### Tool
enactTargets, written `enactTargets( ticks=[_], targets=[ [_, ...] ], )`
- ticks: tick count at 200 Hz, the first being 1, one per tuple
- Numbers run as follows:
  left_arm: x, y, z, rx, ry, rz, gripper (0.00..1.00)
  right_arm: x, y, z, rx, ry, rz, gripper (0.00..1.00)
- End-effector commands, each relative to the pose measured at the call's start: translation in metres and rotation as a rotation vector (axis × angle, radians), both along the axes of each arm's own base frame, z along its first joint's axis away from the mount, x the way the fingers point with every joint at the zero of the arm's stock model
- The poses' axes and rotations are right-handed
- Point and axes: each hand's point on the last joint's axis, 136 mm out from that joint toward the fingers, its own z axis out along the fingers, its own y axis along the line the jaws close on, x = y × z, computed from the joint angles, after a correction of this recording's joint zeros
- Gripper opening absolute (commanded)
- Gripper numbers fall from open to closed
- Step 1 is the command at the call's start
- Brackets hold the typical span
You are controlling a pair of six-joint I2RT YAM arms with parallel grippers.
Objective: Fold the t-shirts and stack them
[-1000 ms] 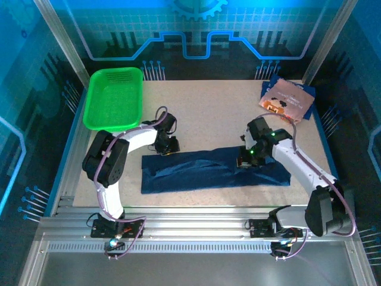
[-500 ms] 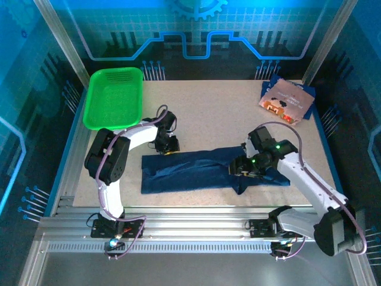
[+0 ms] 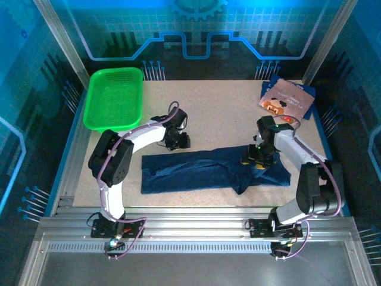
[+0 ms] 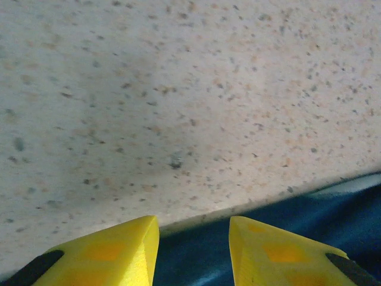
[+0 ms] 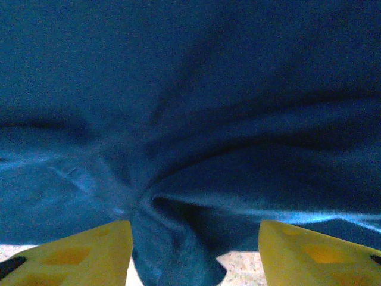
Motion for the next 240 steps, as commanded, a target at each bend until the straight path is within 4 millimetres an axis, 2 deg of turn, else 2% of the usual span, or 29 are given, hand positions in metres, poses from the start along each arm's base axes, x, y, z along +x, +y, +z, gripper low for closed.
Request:
enactTargets(
  ticks=[1, 29, 62, 93, 139, 164, 185, 196, 202, 206, 215, 240],
  targets=[
    [-0.001, -0.001, -0.016, -0.004, 0.035, -0.009, 0.37, 0.021, -0.001, 0.003, 0.014, -0.036, -0.001, 0.59],
    [-0.004, 0.003, -0.028, 0.02, 0.053, -0.014, 0.37, 0.041, 0.001, 0.003, 0.014, -0.049, -0.01, 0.59],
    [-0.008, 0.007, -0.038, 0.04, 0.076, -0.009, 0.36, 0.046, 0.004, -0.009, 0.005, -0.005, 0.01, 0.55],
    [-0.012, 0.014, -0.048, 0.053, 0.101, 0.017, 0.34, 0.035, 0.004, -0.018, -0.002, 0.05, 0.027, 0.33],
    [-0.012, 0.028, -0.057, 0.073, 0.118, 0.053, 0.31, 0.016, 0.001, -0.01, -0.003, 0.057, 0.021, 0.0],
    [-0.012, 0.039, -0.062, 0.083, 0.128, 0.073, 0.31, 0.003, -0.005, 0.007, -0.003, 0.021, -0.004, 0.0],
    [-0.012, 0.043, -0.064, 0.08, 0.131, 0.079, 0.3, -0.005, -0.009, 0.013, 0.002, -0.005, -0.015, 0.0],
    [-0.013, 0.042, -0.064, 0.074, 0.13, 0.075, 0.3, -0.001, -0.004, 0.016, 0.034, -0.044, -0.01, 0.24],
    [-0.013, 0.041, -0.065, 0.069, 0.13, 0.07, 0.3, 0.003, 0.001, 0.019, 0.063, -0.058, -0.005, 0.42],
    [-0.013, 0.041, -0.065, 0.065, 0.129, 0.069, 0.3, 0.005, 0.005, 0.02, 0.079, -0.06, 0.001, 0.49],
    [-0.013, 0.039, -0.066, 0.059, 0.13, 0.066, 0.31, 0.009, 0.008, 0.02, 0.076, -0.049, 0.02, 0.54],
    [-0.013, 0.038, -0.066, 0.049, 0.129, 0.067, 0.3, 0.008, 0.014, 0.005, 0.005, 0.026, 0.09, 0.56]
  ],
)
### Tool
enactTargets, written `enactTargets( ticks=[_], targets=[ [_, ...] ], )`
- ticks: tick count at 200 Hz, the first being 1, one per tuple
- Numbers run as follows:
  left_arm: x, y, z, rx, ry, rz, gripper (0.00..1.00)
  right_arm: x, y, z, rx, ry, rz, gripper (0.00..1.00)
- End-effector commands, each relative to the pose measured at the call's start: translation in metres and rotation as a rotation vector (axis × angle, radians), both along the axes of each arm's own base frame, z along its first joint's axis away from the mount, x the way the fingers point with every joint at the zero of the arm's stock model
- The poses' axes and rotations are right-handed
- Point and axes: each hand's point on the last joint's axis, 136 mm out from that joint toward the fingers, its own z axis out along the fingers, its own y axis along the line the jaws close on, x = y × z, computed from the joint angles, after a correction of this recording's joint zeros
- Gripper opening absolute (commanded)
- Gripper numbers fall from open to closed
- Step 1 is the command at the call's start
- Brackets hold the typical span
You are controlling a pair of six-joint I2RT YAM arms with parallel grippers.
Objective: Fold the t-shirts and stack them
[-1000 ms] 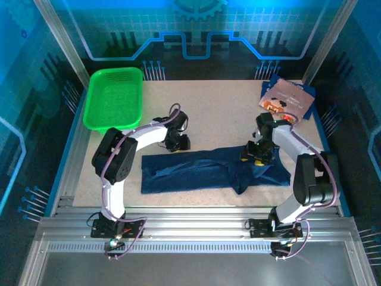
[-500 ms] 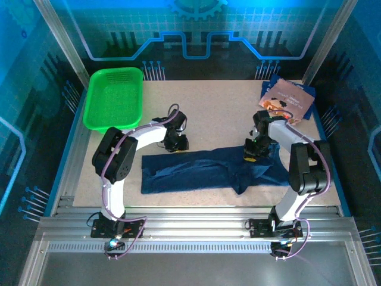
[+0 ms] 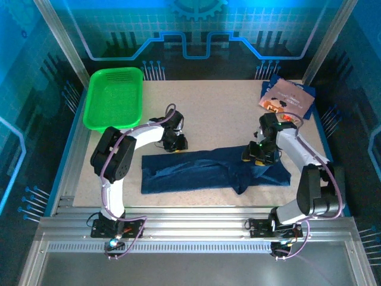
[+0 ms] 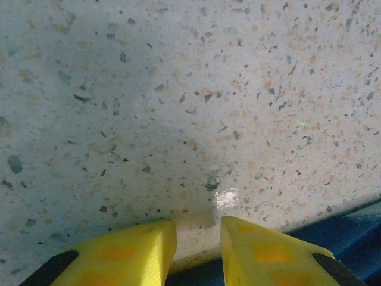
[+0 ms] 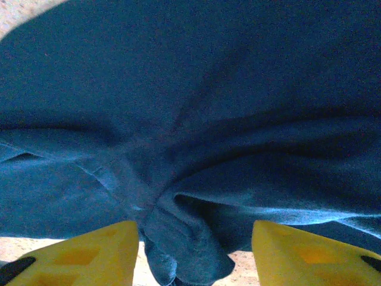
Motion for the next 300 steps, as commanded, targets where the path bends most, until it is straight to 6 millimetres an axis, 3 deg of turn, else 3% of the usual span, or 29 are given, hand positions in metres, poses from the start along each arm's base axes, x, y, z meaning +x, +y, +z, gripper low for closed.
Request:
enactTargets(
  ticks=[1, 44, 50, 60, 69, 86, 105, 140, 159, 197, 229, 263, 272, 287, 300],
  targets=[
    [-0.015, 0.027, -0.04, 0.09, 0.073, 0.031, 0.31, -0.001, 0.01, -0.01, -0.026, 0.064, 0.066, 0.56],
    [-0.019, 0.027, -0.043, 0.084, 0.076, 0.031, 0.3, 0.005, 0.012, -0.038, -0.083, 0.116, 0.076, 0.53],
    [-0.019, 0.028, -0.043, 0.088, 0.076, 0.031, 0.3, 0.006, 0.01, -0.039, -0.102, 0.124, 0.077, 0.48],
    [-0.021, 0.029, -0.045, 0.094, 0.08, 0.028, 0.3, 0.005, 0.005, -0.04, -0.136, 0.139, 0.08, 0.26],
    [-0.022, 0.031, -0.046, 0.099, 0.084, 0.031, 0.29, 0.003, 0.0, -0.037, -0.166, 0.139, 0.075, 0.14],
    [-0.024, 0.035, -0.047, 0.103, 0.089, 0.04, 0.28, -0.006, -0.01, -0.024, -0.197, 0.126, 0.047, 0.04],
    [-0.025, 0.039, -0.048, 0.104, 0.091, 0.049, 0.27, -0.023, -0.02, -0.008, -0.214, 0.104, 0.014, 0.0],
    [-0.025, 0.044, -0.052, 0.114, 0.101, 0.061, 0.27, -0.062, -0.039, 0.001, -0.231, 0.11, -0.077, 0.0],
    [-0.025, 0.047, -0.055, 0.117, 0.109, 0.067, 0.26, -0.066, -0.042, 0.008, -0.264, 0.092, -0.099, 0.0],
    [-0.022, 0.053, -0.055, 0.129, 0.103, 0.072, 0.26, -0.113, -0.062, -0.009, -0.355, 0.234, -0.238, 0.0],
    [-0.018, 0.057, -0.056, 0.132, 0.102, 0.092, 0.26, -0.127, -0.079, -0.005, -0.463, 0.241, -0.342, 0.0],
    [-0.012, 0.062, -0.053, 0.137, 0.092, 0.102, 0.26, -0.127, -0.076, -0.009, -0.448, 0.249, -0.379, 0.07],
    [-0.009, 0.062, -0.052, 0.135, 0.086, 0.104, 0.26, -0.128, -0.074, -0.011, -0.438, 0.247, -0.392, 0.13],
    [-0.006, 0.06, -0.049, 0.126, 0.083, 0.104, 0.26, -0.123, -0.07, -0.014, -0.403, 0.219, -0.414, 0.38],
    [-0.002, 0.055, -0.041, 0.099, 0.07, 0.095, 0.27, -0.113, -0.068, -0.01, -0.377, 0.175, -0.428, 0.47]
  ],
)
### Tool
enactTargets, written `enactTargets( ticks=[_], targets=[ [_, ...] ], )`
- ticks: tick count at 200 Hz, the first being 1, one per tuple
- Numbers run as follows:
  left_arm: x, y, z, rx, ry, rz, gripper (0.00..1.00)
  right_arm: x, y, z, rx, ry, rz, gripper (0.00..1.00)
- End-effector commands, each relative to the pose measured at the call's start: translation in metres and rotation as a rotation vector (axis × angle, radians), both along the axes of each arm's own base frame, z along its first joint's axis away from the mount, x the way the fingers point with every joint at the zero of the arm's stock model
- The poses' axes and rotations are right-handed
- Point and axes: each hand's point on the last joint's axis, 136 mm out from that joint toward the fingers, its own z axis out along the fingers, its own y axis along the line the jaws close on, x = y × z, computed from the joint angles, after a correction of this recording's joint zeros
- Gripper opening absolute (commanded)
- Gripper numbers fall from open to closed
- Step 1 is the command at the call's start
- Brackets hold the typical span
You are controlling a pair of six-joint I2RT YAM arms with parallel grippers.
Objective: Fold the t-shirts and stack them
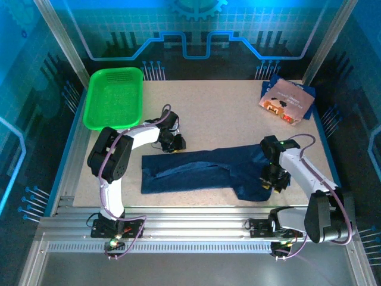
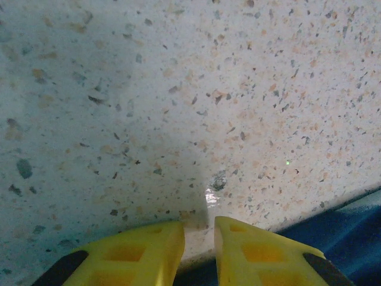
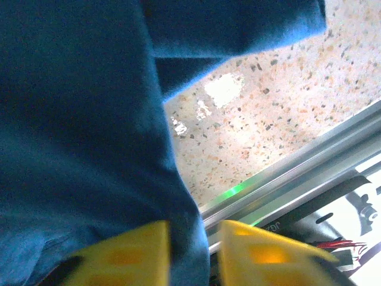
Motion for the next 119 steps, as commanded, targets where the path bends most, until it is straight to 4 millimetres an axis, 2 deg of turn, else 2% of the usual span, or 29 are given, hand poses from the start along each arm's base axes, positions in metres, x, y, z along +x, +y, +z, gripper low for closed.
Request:
enactTargets(
  ticks=[1, 26, 40, 64, 88, 107, 119],
  targets=[
    [-0.004, 0.049, -0.04, 0.175, 0.073, 0.075, 0.27, 0.007, 0.003, 0.004, 0.016, -0.063, -0.051, 0.47],
    [0.007, 0.039, -0.005, 0.11, 0.006, 0.071, 0.36, 0.032, 0.0, 0.024, 0.008, -0.148, -0.021, 0.56],
    [0.011, 0.035, 0.02, 0.083, -0.033, 0.07, 0.46, 0.058, 0.003, 0.041, 0.029, -0.214, 0.01, 0.57],
    [0.008, 0.035, 0.062, 0.055, -0.08, 0.081, 0.57, 0.089, 0.002, 0.048, 0.049, -0.243, 0.073, 0.6],
    [-0.013, 0.048, 0.088, 0.065, -0.078, 0.119, 0.61, 0.112, -0.012, 0.041, 0.042, -0.222, 0.083, 0.6],
    [-0.04, 0.067, 0.09, 0.075, -0.007, 0.182, 0.62, 0.122, -0.02, 0.033, 0.075, -0.219, 0.068, 0.58],
    [-0.06, 0.078, 0.088, 0.076, 0.043, 0.222, 0.62, 0.121, -0.018, 0.028, 0.105, -0.199, 0.071, 0.58]
  ],
)
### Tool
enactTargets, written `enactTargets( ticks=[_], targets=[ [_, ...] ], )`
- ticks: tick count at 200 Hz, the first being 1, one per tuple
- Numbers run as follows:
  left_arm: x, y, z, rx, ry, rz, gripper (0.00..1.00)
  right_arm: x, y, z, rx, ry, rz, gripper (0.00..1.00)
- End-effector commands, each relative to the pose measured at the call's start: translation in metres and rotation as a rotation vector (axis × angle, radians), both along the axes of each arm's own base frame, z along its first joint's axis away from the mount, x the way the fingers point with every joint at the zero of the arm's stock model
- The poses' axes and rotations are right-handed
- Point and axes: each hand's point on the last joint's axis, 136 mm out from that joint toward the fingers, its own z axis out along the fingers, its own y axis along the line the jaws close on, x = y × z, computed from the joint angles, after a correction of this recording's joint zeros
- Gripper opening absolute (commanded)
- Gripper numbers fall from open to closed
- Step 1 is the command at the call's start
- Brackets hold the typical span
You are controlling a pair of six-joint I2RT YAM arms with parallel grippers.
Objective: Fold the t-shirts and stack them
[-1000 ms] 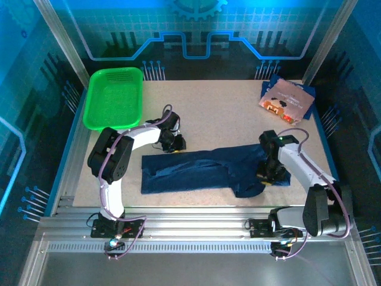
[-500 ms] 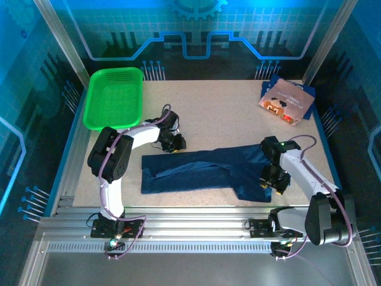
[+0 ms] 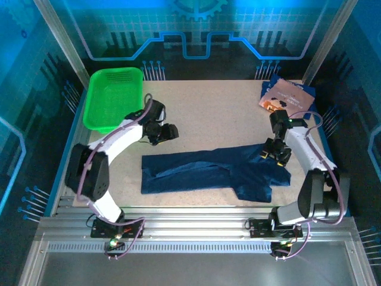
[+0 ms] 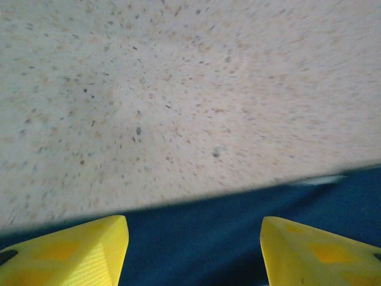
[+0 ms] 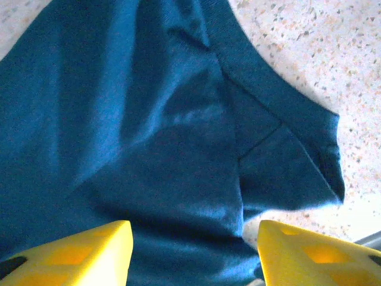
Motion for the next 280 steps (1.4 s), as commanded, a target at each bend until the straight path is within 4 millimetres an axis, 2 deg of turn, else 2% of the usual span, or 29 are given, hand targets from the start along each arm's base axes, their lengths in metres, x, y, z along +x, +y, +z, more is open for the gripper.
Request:
enactTargets(
  ticks=[1, 19, 56, 81, 99, 125, 156, 178, 201, 241, 280],
  targets=[
    [-0.052, 0.032, -0.013, 0.038, 0.172, 0.105, 0.62, 0.007, 0.001, -0.004, 0.056, 0.008, 0.048, 0.58],
    [-0.077, 0.043, -0.017, 0.033, 0.227, 0.155, 0.63, -0.01, 0.013, -0.011, 0.122, 0.055, 0.042, 0.57],
    [-0.113, 0.046, -0.035, -0.006, 0.327, 0.207, 0.63, -0.073, 0.028, -0.014, 0.155, 0.161, -0.028, 0.57],
    [-0.128, 0.051, -0.046, 0.009, 0.369, 0.237, 0.63, -0.112, 0.03, -0.019, 0.134, 0.237, -0.047, 0.56],
    [-0.132, 0.052, -0.048, 0.008, 0.374, 0.233, 0.63, -0.13, 0.032, -0.025, 0.123, 0.273, -0.051, 0.55],
    [-0.137, 0.052, -0.051, 0.012, 0.382, 0.217, 0.62, -0.133, 0.038, -0.031, 0.093, 0.293, -0.034, 0.54],
    [-0.141, 0.051, -0.053, 0.003, 0.386, 0.207, 0.62, -0.139, 0.048, -0.05, 0.074, 0.35, -0.012, 0.55],
    [-0.148, 0.053, -0.058, 0.016, 0.406, 0.204, 0.62, -0.14, 0.048, -0.062, 0.071, 0.344, -0.043, 0.55],
    [-0.146, 0.048, -0.061, -0.011, 0.406, 0.2, 0.61, -0.141, 0.048, -0.071, 0.063, 0.347, -0.068, 0.55],
    [-0.133, 0.037, -0.057, -0.062, 0.381, 0.198, 0.6, -0.138, 0.04, -0.07, -0.007, 0.339, -0.077, 0.55],
    [-0.129, 0.034, -0.075, -0.042, 0.433, 0.206, 0.57, -0.137, 0.04, -0.07, -0.04, 0.359, -0.056, 0.54]
  ],
)
